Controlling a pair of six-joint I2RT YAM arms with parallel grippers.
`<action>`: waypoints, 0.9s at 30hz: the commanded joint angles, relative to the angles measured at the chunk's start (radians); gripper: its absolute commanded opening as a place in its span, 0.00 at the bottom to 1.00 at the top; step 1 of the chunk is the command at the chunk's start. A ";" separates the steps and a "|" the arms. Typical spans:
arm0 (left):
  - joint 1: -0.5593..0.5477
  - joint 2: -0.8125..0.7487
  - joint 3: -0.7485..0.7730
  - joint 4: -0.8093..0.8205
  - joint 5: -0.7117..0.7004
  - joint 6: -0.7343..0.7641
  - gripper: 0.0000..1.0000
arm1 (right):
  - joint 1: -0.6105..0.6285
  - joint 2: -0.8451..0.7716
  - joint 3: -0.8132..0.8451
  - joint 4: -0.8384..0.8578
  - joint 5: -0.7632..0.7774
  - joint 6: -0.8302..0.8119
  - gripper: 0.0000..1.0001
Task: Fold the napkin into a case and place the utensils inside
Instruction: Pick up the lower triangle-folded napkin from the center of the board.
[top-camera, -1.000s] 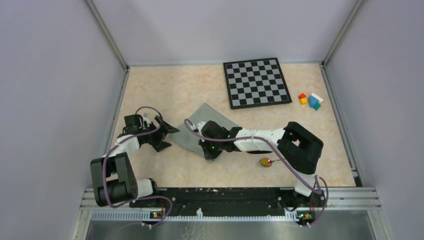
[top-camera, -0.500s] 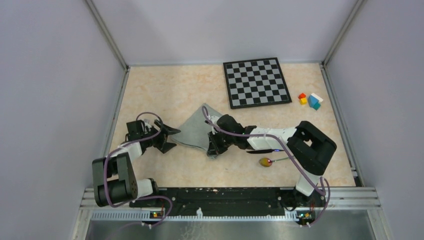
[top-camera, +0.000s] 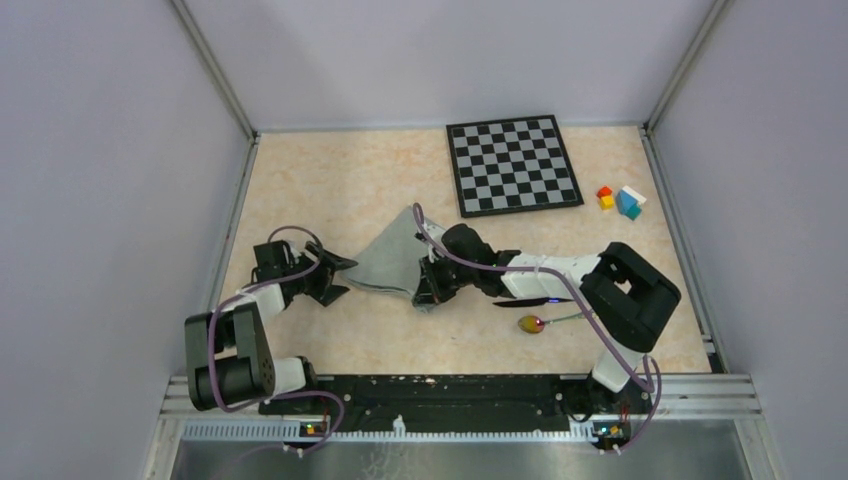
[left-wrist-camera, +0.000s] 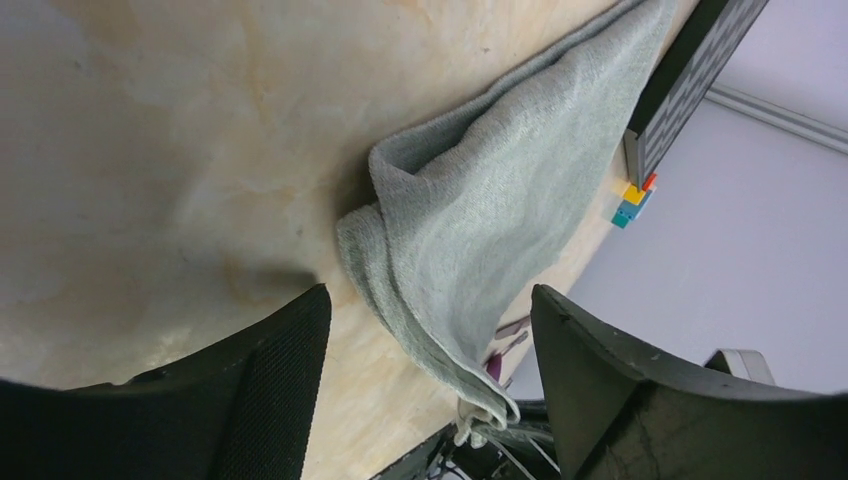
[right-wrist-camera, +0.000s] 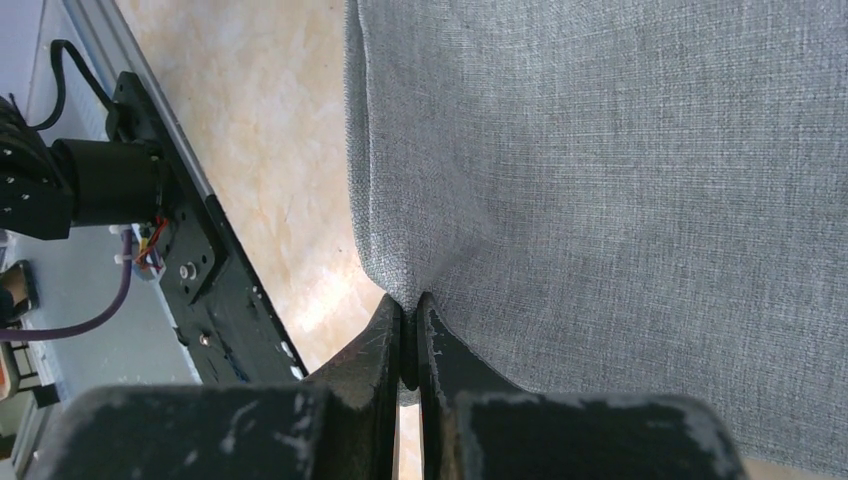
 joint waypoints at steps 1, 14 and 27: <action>-0.004 0.054 -0.012 0.087 -0.035 0.018 0.75 | -0.008 -0.056 -0.006 0.073 -0.033 0.009 0.00; -0.014 0.086 -0.095 0.211 -0.035 -0.019 0.68 | -0.016 -0.062 -0.010 0.125 -0.048 0.059 0.00; -0.015 0.110 0.054 0.076 -0.120 0.124 0.24 | 0.013 -0.040 -0.083 0.192 -0.107 0.058 0.00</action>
